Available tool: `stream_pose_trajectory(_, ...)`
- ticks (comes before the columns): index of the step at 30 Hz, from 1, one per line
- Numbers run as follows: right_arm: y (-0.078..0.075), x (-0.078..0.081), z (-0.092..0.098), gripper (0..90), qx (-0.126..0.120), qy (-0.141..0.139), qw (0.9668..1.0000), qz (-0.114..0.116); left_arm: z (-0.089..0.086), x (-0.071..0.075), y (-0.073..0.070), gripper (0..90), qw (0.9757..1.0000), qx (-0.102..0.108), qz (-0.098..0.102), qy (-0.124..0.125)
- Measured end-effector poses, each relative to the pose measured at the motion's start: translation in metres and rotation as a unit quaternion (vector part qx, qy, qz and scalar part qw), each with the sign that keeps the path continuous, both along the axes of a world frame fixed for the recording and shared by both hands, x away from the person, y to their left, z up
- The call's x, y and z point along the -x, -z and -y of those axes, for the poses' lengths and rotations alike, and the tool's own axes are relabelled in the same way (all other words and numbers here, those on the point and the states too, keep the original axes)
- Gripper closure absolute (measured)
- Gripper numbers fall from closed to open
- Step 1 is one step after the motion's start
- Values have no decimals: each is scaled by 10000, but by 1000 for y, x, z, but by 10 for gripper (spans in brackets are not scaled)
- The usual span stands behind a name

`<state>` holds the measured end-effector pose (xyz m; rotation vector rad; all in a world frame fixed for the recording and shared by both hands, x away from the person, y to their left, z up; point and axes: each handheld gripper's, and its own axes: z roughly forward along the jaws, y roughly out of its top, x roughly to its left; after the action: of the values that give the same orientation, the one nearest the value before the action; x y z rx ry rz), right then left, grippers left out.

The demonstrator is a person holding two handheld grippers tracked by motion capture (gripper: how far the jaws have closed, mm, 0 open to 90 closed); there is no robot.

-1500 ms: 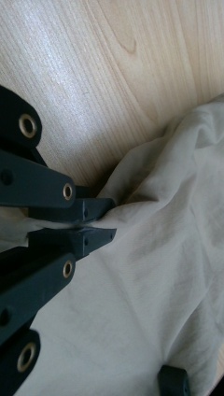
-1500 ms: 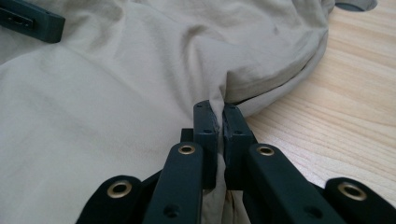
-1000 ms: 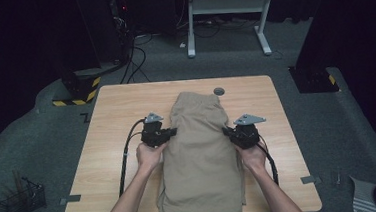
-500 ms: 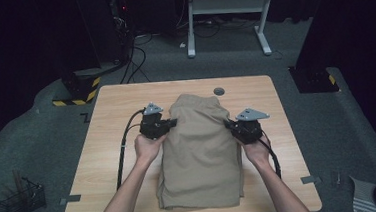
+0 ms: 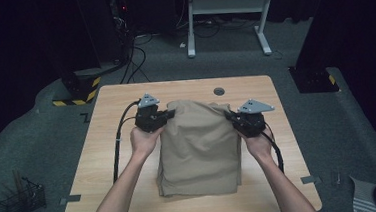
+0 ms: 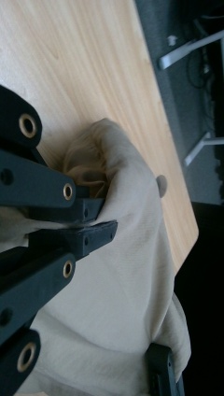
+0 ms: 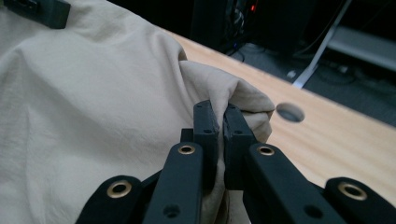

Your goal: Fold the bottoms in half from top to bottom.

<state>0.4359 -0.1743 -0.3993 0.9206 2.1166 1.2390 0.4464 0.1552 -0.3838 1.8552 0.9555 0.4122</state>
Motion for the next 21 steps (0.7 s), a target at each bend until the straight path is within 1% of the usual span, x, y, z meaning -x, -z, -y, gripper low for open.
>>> stream_pose_trajectory(2, -6, 11, 1, 868, -26, -26, 9999, 151, -1, 11, -8, 875, 9999, 25, 125, 53)
stream_pose_trajectory(5, -16, 34, 4, 868, -130, -98, 9991, 379, -2, 35, -23, 875, 9993, 49, 342, 156)
stream_pose_trajectory(7, -24, 54, 5, 868, -138, -161, 9981, 583, -2, 57, -35, 875, 9984, 8, 517, 227)
stream_pose_trajectory(8, -29, 65, 6, 868, -165, -219, 9974, 673, -3, 70, -42, 874, 9979, 34, 588, 260)
stream_pose_trajectory(10, -40, 89, 9, 868, -216, -326, 9955, 863, -7, 95, -56, 874, 9968, 170, 696, 353)
stream_pose_trajectory(11, -46, 100, 10, 869, -267, -384, 9944, 944, -8, 107, -63, 874, 9963, 178, 745, 389)
stream_pose_trajectory(12, -52, 110, 12, 869, -324, -442, 9934, 1005, -9, 116, -69, 874, 9958, 186, 794, 407)
stream_pose_trajectory(13, -58, 118, 13, 868, -360, -480, 9923, 1079, -9, 121, -75, 874, 9957, 174, 811, 413)
stream_pose_trajectory(14, -64, 123, 13, 868, -363, -491, 9916, 1136, -9, 122, -79, 874, 9961, 167, 773, 404)
stream_pose_trajectory(15, -68, 125, 12, 868, -383, -492, 9915, 1139, -9, 119, -82, 874, 9965, 170, 724, 384)
stream_pose_trajectory(16, -70, 123, 11, 868, -392, -489, 9917, 1127, -10, 111, -82, 873, 9971, 184, 635, 371)
stream_pose_trajectory(17, -70, 117, 11, 868, -394, -443, 9923, 1086, -10, 100, -79, 873, 9978, 234, 506, 353)
stream_pose_trajectory(18, -68, 108, 10, 868, -405, -400, 9936, 975, -10, 86, -74, 873, 9984, 272, 368, 329)
stream_pose_trajectory(20, -57, 81, 9, 867, -403, -288, 9965, 676, -9, 54, -57, 872, 9991, 349, 4, 236)
stream_pose_trajectory(21, -48, 65, 8, 867, -392, -197, 9977, 509, -7, 39, -47, 872, 9993, 300, -119, 173)
